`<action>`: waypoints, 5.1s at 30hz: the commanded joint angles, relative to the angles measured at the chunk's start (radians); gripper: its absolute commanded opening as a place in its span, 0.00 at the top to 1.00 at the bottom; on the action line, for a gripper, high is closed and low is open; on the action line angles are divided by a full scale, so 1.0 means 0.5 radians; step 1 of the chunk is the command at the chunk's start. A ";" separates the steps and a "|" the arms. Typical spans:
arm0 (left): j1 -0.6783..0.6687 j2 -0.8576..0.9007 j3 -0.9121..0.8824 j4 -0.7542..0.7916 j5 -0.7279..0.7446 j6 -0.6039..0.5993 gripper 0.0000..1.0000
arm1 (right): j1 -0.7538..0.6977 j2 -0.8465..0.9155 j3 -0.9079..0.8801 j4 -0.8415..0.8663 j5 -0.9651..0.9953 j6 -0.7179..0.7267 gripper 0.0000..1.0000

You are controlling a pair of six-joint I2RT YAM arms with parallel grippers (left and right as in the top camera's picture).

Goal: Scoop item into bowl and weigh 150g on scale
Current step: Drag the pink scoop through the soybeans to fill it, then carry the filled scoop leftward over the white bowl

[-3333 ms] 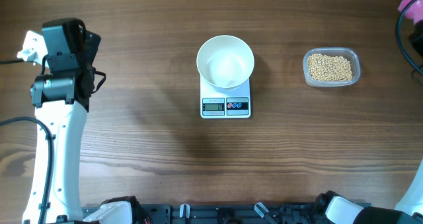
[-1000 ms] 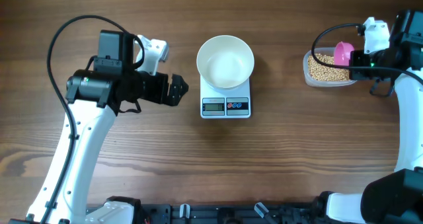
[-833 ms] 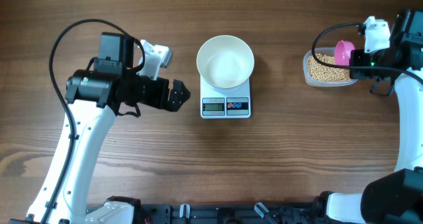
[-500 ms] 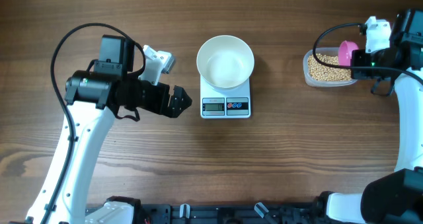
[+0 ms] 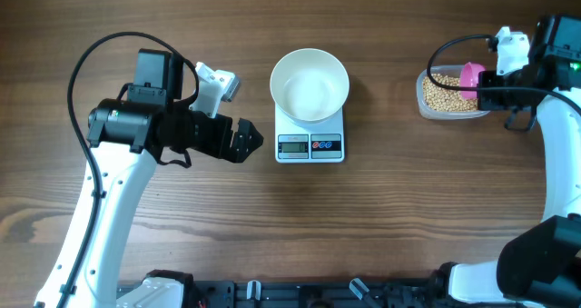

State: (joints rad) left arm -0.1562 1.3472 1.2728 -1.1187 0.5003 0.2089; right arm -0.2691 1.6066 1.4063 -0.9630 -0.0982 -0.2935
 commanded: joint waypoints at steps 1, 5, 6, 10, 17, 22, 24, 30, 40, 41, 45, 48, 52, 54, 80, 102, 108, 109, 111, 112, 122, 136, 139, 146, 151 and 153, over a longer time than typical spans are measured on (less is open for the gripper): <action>-0.009 -0.035 0.009 -0.001 0.046 0.040 0.00 | 0.007 0.081 -0.026 0.001 -0.083 -0.004 0.96; -0.009 -0.035 0.009 -0.001 0.046 0.040 0.00 | 0.007 0.131 -0.026 -0.005 -0.085 0.014 0.96; -0.009 -0.035 0.009 -0.001 0.046 0.040 0.00 | 0.007 0.131 -0.026 -0.006 -0.092 0.013 0.96; -0.009 -0.035 0.009 -0.001 0.046 0.040 0.00 | 0.007 0.133 -0.026 -0.004 -0.092 0.013 0.96; -0.009 -0.035 0.009 -0.001 0.046 0.040 0.00 | 0.008 0.243 -0.027 -0.015 -0.174 0.017 0.96; -0.009 -0.035 0.009 -0.001 0.046 0.040 0.00 | 0.007 0.270 -0.027 -0.047 -0.257 0.020 0.96; -0.009 -0.035 0.009 -0.001 0.046 0.040 0.00 | 0.007 0.270 -0.027 -0.057 -0.258 0.037 0.96; -0.009 -0.035 0.009 -0.001 0.046 0.040 0.00 | 0.005 0.270 -0.027 -0.103 -0.436 0.085 0.96; -0.009 -0.035 0.009 -0.001 0.046 0.040 0.00 | -0.088 0.275 -0.027 -0.118 -0.663 0.276 0.96; -0.009 -0.035 0.009 -0.001 0.046 0.040 0.00 | -0.111 0.275 -0.027 -0.118 -0.688 0.296 0.96; -0.009 -0.035 0.009 -0.001 0.046 0.040 0.00 | -0.232 0.275 -0.027 -0.148 -0.867 0.346 0.96; -0.009 -0.035 0.009 -0.001 0.046 0.040 0.00 | -0.286 0.275 -0.029 -0.157 -0.937 0.346 0.96; -0.009 -0.035 0.009 -0.001 0.046 0.040 0.00 | -0.330 0.278 -0.074 -0.146 -0.936 0.348 0.96; -0.009 -0.035 0.009 -0.001 0.046 0.040 0.00 | -0.353 0.284 -0.140 -0.105 -0.946 0.378 0.96; -0.009 -0.035 0.009 -0.001 0.046 0.040 0.00 | -0.495 0.379 -0.311 0.056 -1.511 0.430 0.96; -0.009 -0.035 0.009 -0.001 0.046 0.040 0.00 | -0.734 0.379 -0.311 -0.014 -1.837 0.325 0.96; -0.009 -0.035 0.009 -0.001 0.046 0.040 0.00 | -0.810 0.379 -0.311 -0.101 -1.866 0.246 0.96; -0.009 -0.035 0.009 -0.001 0.046 0.040 0.00 | -0.816 0.379 -0.311 -0.126 -1.885 0.211 0.96; -0.009 -0.035 0.009 -0.001 0.046 0.040 0.00 | -0.822 0.379 -0.311 -0.186 -1.978 0.117 0.96; -0.009 -0.035 0.009 -0.001 0.046 0.040 0.00 | -0.822 0.379 -0.311 -0.195 -2.003 0.105 0.96; -0.009 -0.035 0.009 -0.001 0.046 0.040 0.00 | -0.822 0.379 -0.311 -0.317 -2.090 -0.050 0.96; -0.009 -0.035 0.009 -0.001 0.046 0.040 0.00 | -0.806 0.376 -0.311 -0.519 -2.529 -0.153 0.96; -0.009 -0.035 0.009 -0.001 0.046 0.040 0.00 | -0.760 0.361 -0.311 -0.591 -2.544 -0.204 0.96; -0.009 -0.035 0.009 -0.001 0.046 0.040 0.00 | -0.552 0.275 -0.307 -0.605 -2.676 -0.196 0.96; -0.009 -0.035 0.009 -0.001 0.046 0.040 0.00 | -0.405 0.245 -0.265 -0.598 -2.689 -0.124 0.96; -0.009 -0.035 0.009 -0.001 0.046 0.040 0.00 | -0.301 0.242 -0.246 -0.571 -2.692 -0.066 0.96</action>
State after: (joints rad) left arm -0.1562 1.3472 1.2728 -1.1187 0.5003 0.2089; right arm -0.4797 1.7630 1.2591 -1.2652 -1.3819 -0.3531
